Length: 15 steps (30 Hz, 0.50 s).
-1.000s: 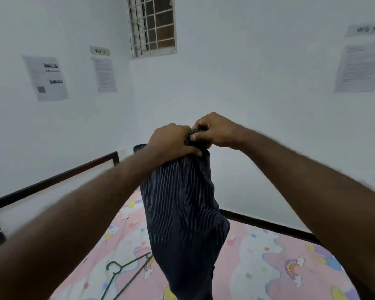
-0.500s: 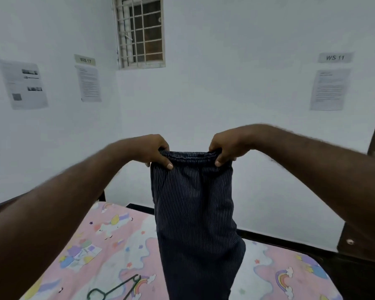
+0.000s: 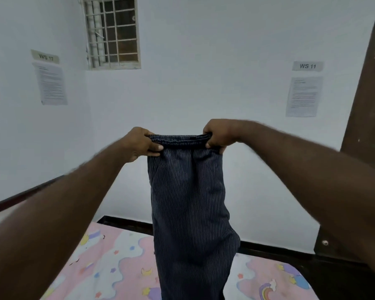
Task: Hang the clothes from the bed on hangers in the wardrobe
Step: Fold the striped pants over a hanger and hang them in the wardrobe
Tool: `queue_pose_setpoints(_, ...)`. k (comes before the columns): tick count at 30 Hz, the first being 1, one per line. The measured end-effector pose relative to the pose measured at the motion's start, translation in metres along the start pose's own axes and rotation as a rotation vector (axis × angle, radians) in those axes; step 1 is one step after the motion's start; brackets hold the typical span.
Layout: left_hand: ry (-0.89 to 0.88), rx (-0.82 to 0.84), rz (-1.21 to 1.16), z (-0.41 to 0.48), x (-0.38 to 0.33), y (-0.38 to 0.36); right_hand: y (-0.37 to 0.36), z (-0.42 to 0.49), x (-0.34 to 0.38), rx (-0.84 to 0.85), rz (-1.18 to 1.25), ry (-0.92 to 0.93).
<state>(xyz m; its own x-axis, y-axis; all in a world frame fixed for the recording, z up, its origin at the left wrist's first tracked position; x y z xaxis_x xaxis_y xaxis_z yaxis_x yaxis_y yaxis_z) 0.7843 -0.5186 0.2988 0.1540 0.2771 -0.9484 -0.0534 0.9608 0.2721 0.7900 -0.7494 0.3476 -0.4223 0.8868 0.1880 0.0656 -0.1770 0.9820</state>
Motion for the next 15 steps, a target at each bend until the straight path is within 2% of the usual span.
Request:
queue_pose_setpoints(3, 0.069, -0.128, 0.013, 0.039, 0.027, -0.009, -0.017, 0.049, -0.02, -0.036, -0.004, -0.006)
queue_pose_setpoints(6, 0.07, -0.284, 0.068, 0.072, 0.041, -0.007, -0.025, 0.086, -0.036, -0.155, -0.056, 0.026)
queue_pose_setpoints(11, -0.07, -0.577, 0.243, 0.092, 0.015, -0.011, -0.005, 0.108, -0.056, -0.424, 0.084, 0.117)
queue_pose_setpoints(15, -0.22, -0.628, 0.294, 0.076, -0.027, -0.019, 0.018, 0.083, -0.065, -0.611, 0.179, 0.19)
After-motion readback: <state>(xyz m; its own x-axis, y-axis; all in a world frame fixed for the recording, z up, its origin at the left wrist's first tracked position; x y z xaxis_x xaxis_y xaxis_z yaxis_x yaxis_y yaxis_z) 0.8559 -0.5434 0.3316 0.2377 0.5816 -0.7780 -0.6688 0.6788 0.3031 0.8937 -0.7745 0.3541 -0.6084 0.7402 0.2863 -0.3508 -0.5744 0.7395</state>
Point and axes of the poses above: each hand's wrist, its own z-axis towards the middle knuckle, its own y-axis out of the back of the hand, x = y × z, the point moved 4 cm from there along z, towards the middle knuckle, and after that the axes turned 4 degrees about x, right-handed, at the moved point
